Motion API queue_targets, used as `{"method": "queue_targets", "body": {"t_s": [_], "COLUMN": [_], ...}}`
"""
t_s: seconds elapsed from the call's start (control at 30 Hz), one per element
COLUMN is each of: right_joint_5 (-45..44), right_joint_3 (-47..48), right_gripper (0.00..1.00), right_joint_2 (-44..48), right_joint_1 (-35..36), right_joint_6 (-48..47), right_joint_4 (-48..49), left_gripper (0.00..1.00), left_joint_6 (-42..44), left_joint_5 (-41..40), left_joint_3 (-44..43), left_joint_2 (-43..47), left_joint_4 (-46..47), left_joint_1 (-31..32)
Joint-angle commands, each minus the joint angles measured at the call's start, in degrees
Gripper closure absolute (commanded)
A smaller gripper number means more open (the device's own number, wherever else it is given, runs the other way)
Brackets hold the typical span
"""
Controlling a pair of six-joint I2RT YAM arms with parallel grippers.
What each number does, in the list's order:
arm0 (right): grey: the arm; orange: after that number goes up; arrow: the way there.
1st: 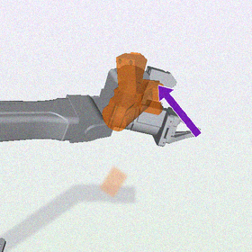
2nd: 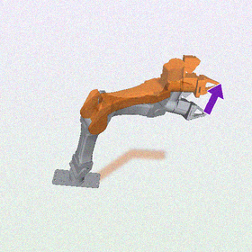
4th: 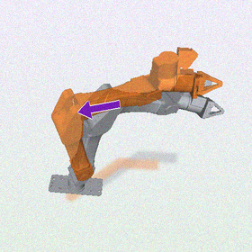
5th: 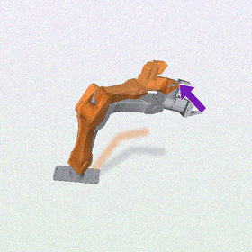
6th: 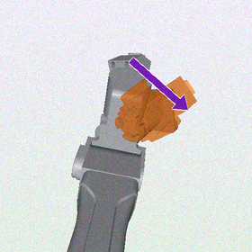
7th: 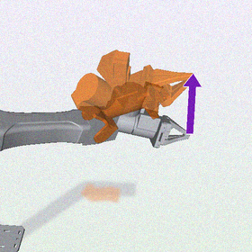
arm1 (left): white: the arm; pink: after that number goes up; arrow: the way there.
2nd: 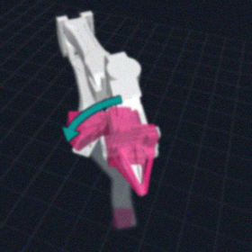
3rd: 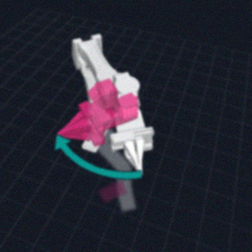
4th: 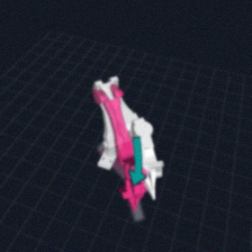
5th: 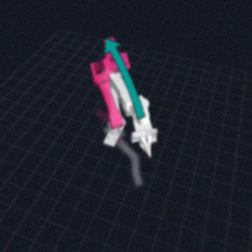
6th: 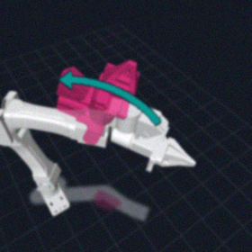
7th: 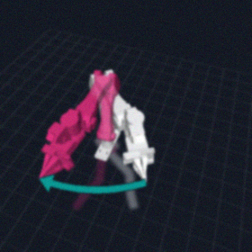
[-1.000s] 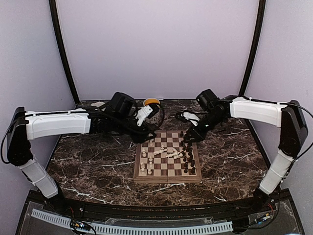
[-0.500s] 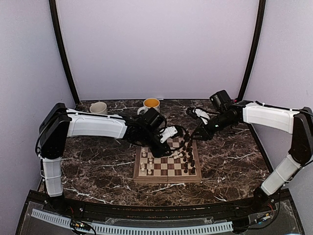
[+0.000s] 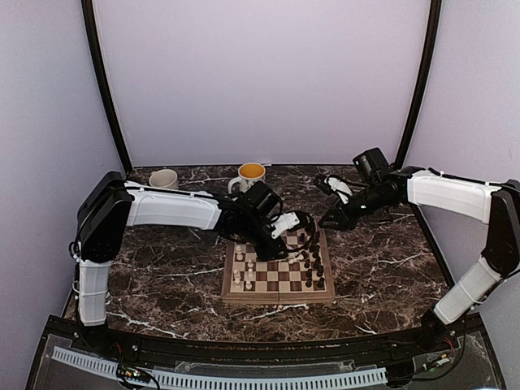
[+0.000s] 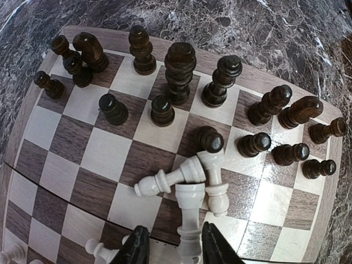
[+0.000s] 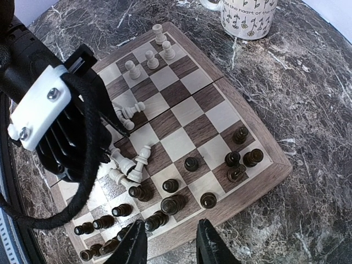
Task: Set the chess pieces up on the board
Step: Adjust the chess pile on the chessboard.
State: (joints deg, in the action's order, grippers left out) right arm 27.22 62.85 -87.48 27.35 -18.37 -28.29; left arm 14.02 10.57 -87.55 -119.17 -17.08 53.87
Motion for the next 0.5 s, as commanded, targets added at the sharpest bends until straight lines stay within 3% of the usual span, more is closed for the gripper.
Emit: {"method": "queue_targets", "body": {"t_s": [0.0,0.23,0.47], "right_joint_5": [0.9,1.2,1.5], "right_joint_3": [-0.7,-0.6,-0.3], "right_gripper": [0.69,0.69,0.69], "right_joint_2": [0.8,0.0,-0.8], "right_joint_1": [-0.5,-0.5,-0.5], "right_joint_6": [-0.2,-0.3,-0.5], "right_joint_4": [1.4,1.2,1.0], "left_gripper": [0.65,0.7,0.82], "left_joint_6": [0.9,1.1,0.8], "left_joint_5": [2.1,1.1,0.4], "left_joint_3": [-2.2,-2.0,-1.2], "left_joint_2": [-0.9,-1.7,-1.4], "left_joint_4": [-2.7,-3.1,-7.1], "left_joint_1": [0.1,0.1,0.1]}}
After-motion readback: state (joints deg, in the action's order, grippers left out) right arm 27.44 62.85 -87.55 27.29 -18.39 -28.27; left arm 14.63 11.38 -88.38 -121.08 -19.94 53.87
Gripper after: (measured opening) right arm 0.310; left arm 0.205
